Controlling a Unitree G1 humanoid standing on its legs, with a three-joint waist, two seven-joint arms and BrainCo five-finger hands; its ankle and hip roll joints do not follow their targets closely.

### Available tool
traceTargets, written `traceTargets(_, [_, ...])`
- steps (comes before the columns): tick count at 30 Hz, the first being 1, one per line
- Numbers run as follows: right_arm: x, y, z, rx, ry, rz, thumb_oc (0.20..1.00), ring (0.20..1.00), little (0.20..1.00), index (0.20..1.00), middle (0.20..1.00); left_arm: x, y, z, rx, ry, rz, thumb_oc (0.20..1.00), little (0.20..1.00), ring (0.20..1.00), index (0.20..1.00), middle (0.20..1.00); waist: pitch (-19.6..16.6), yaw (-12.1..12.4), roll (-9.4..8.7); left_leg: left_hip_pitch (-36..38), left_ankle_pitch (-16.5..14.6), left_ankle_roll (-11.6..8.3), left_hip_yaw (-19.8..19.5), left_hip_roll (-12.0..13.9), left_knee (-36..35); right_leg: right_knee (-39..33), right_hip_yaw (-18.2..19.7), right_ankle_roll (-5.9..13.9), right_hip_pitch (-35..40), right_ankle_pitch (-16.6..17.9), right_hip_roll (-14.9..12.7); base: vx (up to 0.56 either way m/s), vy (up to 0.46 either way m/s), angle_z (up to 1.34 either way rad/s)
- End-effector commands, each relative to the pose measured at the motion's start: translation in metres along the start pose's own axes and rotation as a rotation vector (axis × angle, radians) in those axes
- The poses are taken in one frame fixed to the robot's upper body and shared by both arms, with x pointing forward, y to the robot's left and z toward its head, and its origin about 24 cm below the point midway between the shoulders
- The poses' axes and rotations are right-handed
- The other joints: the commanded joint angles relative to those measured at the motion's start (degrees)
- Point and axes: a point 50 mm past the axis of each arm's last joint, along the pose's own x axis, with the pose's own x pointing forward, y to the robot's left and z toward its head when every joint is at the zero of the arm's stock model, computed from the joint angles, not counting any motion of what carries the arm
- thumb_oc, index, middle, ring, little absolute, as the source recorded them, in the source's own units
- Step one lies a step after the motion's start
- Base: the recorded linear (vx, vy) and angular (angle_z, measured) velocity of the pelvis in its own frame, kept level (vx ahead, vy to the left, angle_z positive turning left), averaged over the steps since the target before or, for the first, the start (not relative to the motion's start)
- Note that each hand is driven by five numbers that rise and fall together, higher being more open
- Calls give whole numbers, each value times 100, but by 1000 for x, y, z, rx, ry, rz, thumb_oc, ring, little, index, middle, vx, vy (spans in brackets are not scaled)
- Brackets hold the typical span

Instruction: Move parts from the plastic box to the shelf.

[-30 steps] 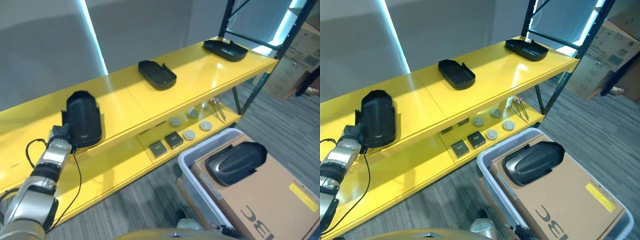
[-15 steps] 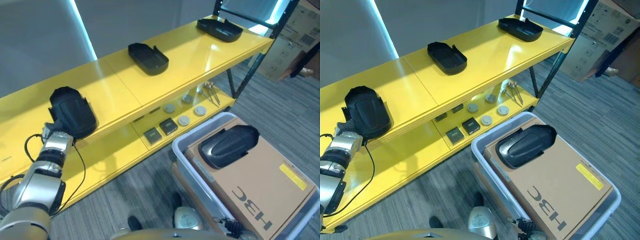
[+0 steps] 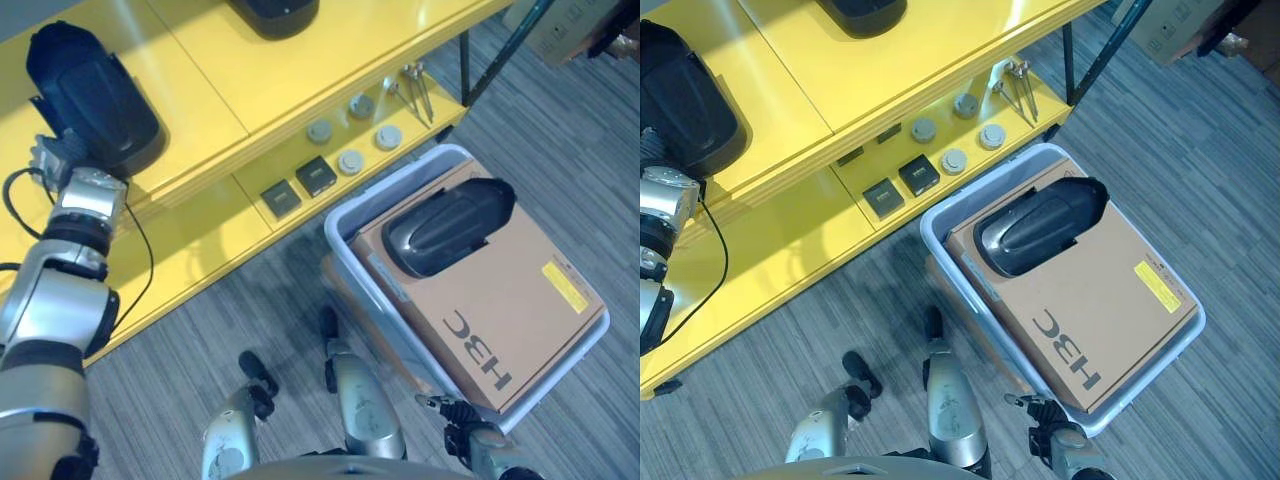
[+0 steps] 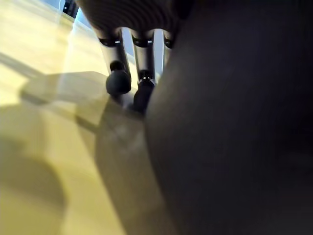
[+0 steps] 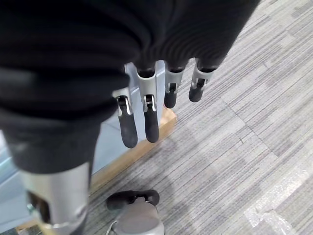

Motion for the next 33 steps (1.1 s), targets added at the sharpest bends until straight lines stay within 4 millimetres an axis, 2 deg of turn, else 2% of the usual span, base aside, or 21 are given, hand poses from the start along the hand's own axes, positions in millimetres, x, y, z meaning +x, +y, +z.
traceTargets(1, [-4,-25,1,-25,-20,-47,1000,1000,1000,1000,1000,13,21,-9,21,35,68,200,200,200,200,200,-173,36,0,-133,-200,-382,-641,469,450,711,120,386,112,-915,-184,-5,0,-4])
traceTargets(8, [-4,-22,2,-44,-24,-42,1000,1000,1000,1000,1000,19,34,-19,106,73,116,200,200,200,200,200,-177,63,-2,-3,-153,-384,-602,458,337,546,121,381,284,-869,-183,11,6,0])
traceTargets(16, [-6,-32,-3,-53,-6,-67,1000,1000,1000,1000,1000,30,57,-24,163,77,133,200,200,200,200,200,-215,90,33,109,-157,-381,-543,461,315,444,120,404,437,-841,-237,41,34,0])
traceTargets(23, [-8,-30,-7,-51,1,-64,1000,1000,1000,1000,1000,30,55,-25,204,52,110,200,200,200,200,200,-258,137,19,189,-219,-360,-562,430,361,440,121,416,562,-868,-273,45,13,0])
traceTargets(24, [-8,-30,-8,-53,5,-64,1000,1000,1000,1000,1000,29,54,-26,211,45,116,1000,1000,1000,1000,1000,-277,136,18,214,-224,-360,-555,431,360,438,121,420,585,-870,-277,67,12,0])
traceTargets(33, [-11,-33,-17,-76,34,-82,1000,1000,1000,1000,1000,31,57,-31,231,18,133,1000,1000,1000,1000,1000,-375,180,14,412,-242,-363,-537,395,278,305,104,438,815,-864,-285,22,4,0])
